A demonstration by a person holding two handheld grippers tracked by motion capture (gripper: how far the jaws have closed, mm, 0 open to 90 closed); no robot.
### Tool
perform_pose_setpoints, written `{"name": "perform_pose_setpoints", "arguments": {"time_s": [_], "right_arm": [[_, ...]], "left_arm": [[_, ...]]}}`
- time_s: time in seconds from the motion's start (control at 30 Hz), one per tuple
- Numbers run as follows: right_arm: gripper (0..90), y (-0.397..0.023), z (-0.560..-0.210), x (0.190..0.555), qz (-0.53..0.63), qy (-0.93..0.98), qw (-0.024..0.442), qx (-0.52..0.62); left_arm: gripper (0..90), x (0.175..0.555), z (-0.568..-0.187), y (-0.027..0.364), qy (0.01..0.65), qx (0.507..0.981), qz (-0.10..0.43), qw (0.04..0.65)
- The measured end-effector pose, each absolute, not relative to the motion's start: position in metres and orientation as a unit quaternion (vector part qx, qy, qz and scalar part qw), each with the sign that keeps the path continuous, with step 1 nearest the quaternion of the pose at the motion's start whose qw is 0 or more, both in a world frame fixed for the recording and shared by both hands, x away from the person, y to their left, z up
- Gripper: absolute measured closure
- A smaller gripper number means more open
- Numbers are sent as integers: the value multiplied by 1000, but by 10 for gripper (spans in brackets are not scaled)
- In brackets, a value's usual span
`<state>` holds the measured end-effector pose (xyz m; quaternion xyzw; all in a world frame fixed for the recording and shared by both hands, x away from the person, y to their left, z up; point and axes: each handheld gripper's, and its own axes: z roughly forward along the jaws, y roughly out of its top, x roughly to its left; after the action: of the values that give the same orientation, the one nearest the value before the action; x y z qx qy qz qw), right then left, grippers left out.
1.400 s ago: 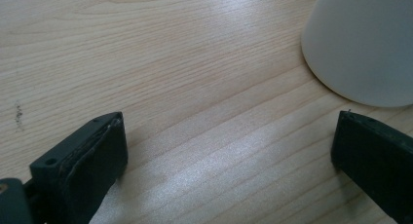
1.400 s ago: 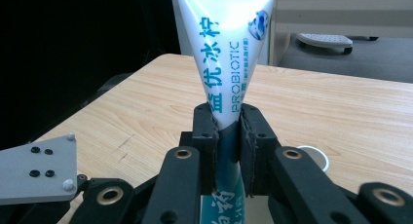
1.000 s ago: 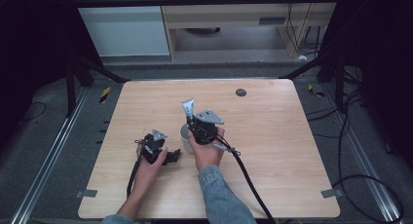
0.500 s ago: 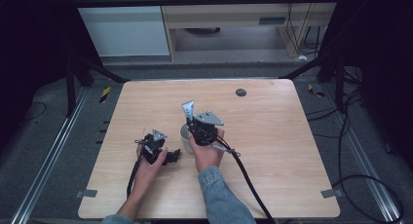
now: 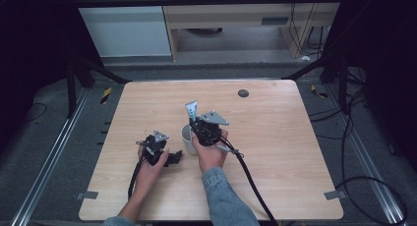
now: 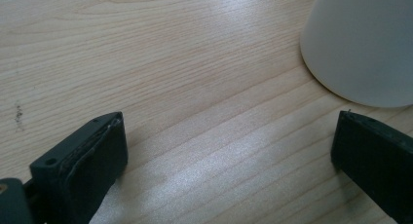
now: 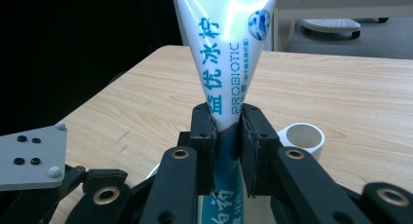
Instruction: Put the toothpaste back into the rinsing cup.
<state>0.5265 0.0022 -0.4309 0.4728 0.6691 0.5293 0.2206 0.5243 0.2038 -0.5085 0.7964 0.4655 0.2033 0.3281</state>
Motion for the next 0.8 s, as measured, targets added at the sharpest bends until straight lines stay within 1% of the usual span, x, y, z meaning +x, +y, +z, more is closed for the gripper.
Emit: {"name": "perform_pose_setpoints", "arguments": {"time_s": [0.13, 0.37, 0.53, 0.57, 0.6, 0.63, 0.7, 0.77, 0.8], "right_arm": [[765, 2, -431, 527, 530, 669, 220, 473], [719, 2, -430, 526, 531, 668, 220, 473], [677, 2, -430, 526, 530, 669, 222, 472], [650, 2, -430, 525, 528, 670, 223, 471], [650, 2, -430, 525, 528, 670, 223, 471], [625, 2, -430, 525, 527, 670, 223, 473], [613, 3, -429, 524, 528, 669, 223, 474], [576, 3, -428, 524, 525, 670, 228, 472], [576, 3, -428, 524, 525, 670, 228, 472]], "left_arm": [[0, 524, -509, 204, 466, 796, 203, 328], [0, 524, -509, 204, 466, 796, 203, 328], [0, 524, -509, 204, 465, 796, 203, 328], [0, 524, -509, 204, 465, 796, 203, 328], [0, 524, -509, 204, 465, 796, 203, 328], [0, 524, -509, 204, 465, 797, 203, 328], [0, 524, -509, 204, 465, 796, 203, 328], [0, 524, -508, 204, 466, 796, 204, 328], [0, 524, -508, 204, 466, 796, 204, 328]]}}
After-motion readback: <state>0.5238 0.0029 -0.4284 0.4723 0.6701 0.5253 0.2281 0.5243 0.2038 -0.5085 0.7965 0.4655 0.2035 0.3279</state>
